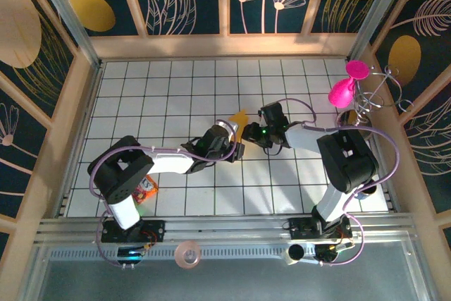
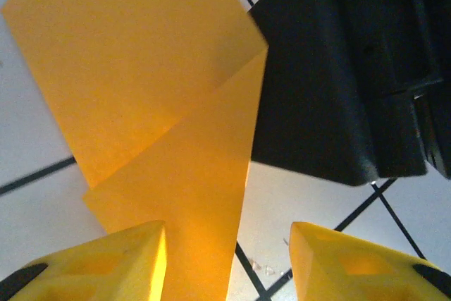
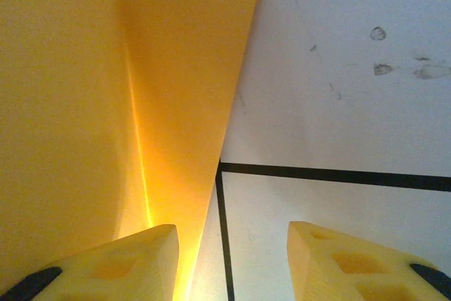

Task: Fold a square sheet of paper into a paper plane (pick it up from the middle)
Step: Fold the wing for the fifth time at the center of the table.

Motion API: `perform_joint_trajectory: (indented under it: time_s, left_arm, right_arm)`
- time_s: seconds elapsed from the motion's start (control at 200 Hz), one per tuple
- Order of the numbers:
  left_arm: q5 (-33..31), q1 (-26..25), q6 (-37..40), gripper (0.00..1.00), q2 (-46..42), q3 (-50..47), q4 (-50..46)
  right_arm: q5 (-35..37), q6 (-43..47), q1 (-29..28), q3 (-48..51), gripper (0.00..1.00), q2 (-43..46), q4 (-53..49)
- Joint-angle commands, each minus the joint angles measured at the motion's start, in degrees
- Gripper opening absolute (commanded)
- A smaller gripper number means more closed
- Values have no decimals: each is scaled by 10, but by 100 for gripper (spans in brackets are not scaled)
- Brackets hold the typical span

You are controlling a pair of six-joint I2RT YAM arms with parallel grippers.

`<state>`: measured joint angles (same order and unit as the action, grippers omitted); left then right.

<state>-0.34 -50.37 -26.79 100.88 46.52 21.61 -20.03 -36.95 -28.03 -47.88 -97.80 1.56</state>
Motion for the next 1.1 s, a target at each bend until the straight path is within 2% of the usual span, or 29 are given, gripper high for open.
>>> perform_joint_trajectory:
  time_s: [0.0, 0.135, 0.27, 0.425, 0.576, 0.796, 1.096]
  left_arm:
    - [-31, -6, 35, 49, 16, 20, -20]
    - [-35, -6, 38, 46, 24, 19, -21]
    - [-37, -7, 39, 38, 25, 11, -15]
    - [-28, -6, 46, 21, 20, -3, 1]
    - [-2, -7, 51, 9, 8, -23, 33]
    - [101, 1, 21, 2, 5, -26, 61]
    - [249, 51, -126, 0, 20, -35, 133]
  right_arm:
    - [-11, -1, -3, -3, 45, -8, 15]
    - [-11, -1, -3, -5, 45, -6, 14]
    - [-15, -4, -3, -5, 45, -3, 15]
    - [-16, -8, 4, 5, 45, 13, 20]
    - [-26, -1, 30, 45, 46, 57, 53]
    - [-64, 41, 70, 113, 51, 124, 110]
    - [-116, 64, 94, 159, 60, 150, 143]
